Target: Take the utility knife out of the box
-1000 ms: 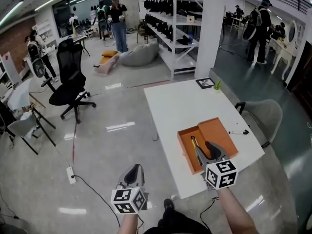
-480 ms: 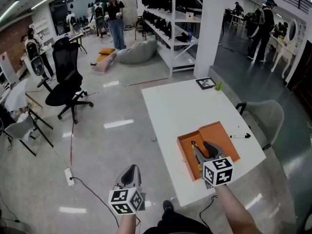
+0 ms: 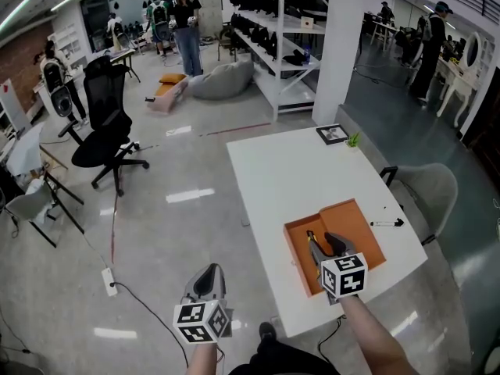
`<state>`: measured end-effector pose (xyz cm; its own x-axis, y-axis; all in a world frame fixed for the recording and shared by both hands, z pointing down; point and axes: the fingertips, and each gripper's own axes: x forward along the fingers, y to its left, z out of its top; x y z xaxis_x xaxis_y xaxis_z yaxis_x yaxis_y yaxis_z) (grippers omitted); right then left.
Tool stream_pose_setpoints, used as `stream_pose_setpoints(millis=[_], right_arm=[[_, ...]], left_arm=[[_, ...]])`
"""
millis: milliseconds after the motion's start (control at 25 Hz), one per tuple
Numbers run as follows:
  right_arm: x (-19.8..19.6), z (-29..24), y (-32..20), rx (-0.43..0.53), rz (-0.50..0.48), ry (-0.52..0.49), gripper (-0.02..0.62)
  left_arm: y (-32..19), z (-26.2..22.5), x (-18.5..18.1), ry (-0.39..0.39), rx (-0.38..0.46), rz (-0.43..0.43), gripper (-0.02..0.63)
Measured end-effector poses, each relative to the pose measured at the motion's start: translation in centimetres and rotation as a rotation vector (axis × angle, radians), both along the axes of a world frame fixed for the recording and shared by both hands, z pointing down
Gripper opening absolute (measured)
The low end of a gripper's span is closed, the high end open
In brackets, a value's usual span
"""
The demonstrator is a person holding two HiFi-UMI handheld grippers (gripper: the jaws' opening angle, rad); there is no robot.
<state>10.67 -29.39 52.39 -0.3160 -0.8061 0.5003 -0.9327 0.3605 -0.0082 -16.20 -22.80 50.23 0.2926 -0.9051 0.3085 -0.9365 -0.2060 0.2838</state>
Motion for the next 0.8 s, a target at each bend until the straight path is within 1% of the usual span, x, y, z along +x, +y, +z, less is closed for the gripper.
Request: stream_pose_setpoints(millis=[160, 520, 640, 800], right_arm=[[0.4, 1.1, -0.6, -0.031, 0.006, 0.014, 0.161], [-0.2, 3.4, -1.5, -0.097, -0.023, 0.069, 0.16], [-0.2, 3.8, -1.9, -0.117, -0.014, 0.08, 0.161], [-0.3, 4.4, -2.0, -0.131, -0.004, 0.119, 0.161]], left_arm=[[-0.5, 0.3, 0.2, 0.004, -0.011, -0.005, 0.023], [-1.3, 0.9, 0.3, 0.002, -0.03, -0.018, 0.023], [-1.6, 1.1, 0.4, 0.002, -0.033, -0.02, 0.023], [-1.8, 1.3, 0.3, 0.003, -0.033, -0.026, 0.023]])
